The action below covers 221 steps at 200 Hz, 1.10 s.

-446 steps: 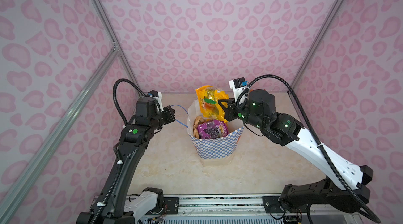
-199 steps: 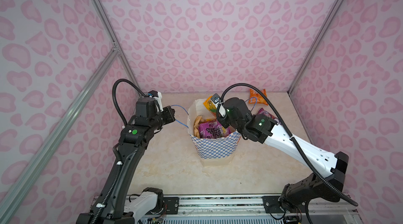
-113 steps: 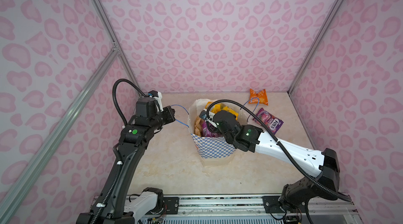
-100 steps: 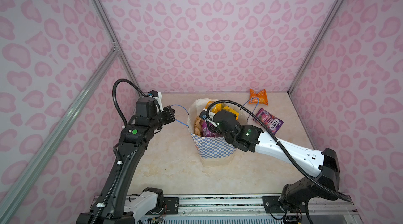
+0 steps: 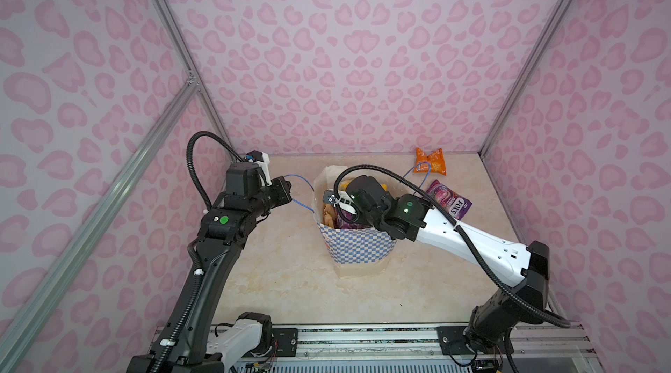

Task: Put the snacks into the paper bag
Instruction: 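Lower the yellow pack into the bag with the right gripper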

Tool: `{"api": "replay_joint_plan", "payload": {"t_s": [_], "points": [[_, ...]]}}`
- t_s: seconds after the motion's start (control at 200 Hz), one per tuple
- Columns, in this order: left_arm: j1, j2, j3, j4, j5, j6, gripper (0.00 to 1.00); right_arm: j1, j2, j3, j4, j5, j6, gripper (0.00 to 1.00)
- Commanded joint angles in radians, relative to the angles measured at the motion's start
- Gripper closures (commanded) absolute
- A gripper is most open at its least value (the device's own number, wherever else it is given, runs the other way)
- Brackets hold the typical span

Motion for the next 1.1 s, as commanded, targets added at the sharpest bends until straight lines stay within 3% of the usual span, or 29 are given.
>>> {"api": "replay_joint_plan", "payload": {"t_s": [0.0,0.295,0.45,0.595,0.73,0.785,0.845,0.885,0.895,0.91,0.92,1.1], "points": [[0.000,-0.003,0.002,0.026,-0.003,0.008,0.90,-0.004,0.054,0.066,-0.136,0.032,0.059,0.94],[0.000,-0.005,0.003,0.026,-0.002,0.008,0.90,-0.032,0.112,0.149,-0.110,0.206,0.075,0.94],[0.000,-0.005,0.001,0.026,-0.013,0.009,0.90,-0.039,0.114,0.156,-0.081,0.241,0.062,0.94],[0.000,-0.003,0.005,0.026,0.001,0.007,0.90,-0.035,0.134,0.153,-0.080,0.226,0.060,0.93],[0.000,-0.004,0.003,0.025,-0.015,0.009,0.89,-0.020,0.168,0.185,-0.143,0.090,0.140,0.89],[0.001,-0.002,0.004,0.025,-0.009,0.009,0.89,-0.018,0.175,0.219,-0.180,0.008,0.193,0.82],[0.001,-0.002,0.005,0.025,-0.005,0.009,0.90,-0.021,0.165,0.255,-0.214,-0.129,0.243,0.66],[0.000,-0.003,0.003,0.024,-0.008,0.009,0.89,-0.023,0.148,0.267,-0.223,-0.218,0.265,0.43],[0.000,-0.003,0.003,0.025,-0.009,0.009,0.89,-0.024,0.145,0.270,-0.223,-0.236,0.269,0.32],[0.000,-0.003,0.003,0.025,-0.011,0.009,0.89,-0.024,0.137,0.273,-0.223,-0.262,0.277,0.08],[0.000,-0.003,0.003,0.025,-0.013,0.009,0.89,-0.025,0.131,0.275,-0.222,-0.277,0.282,0.02],[0.001,-0.003,0.004,0.025,0.000,0.009,0.90,-0.057,0.016,0.257,-0.121,-0.397,0.375,0.00]]}}
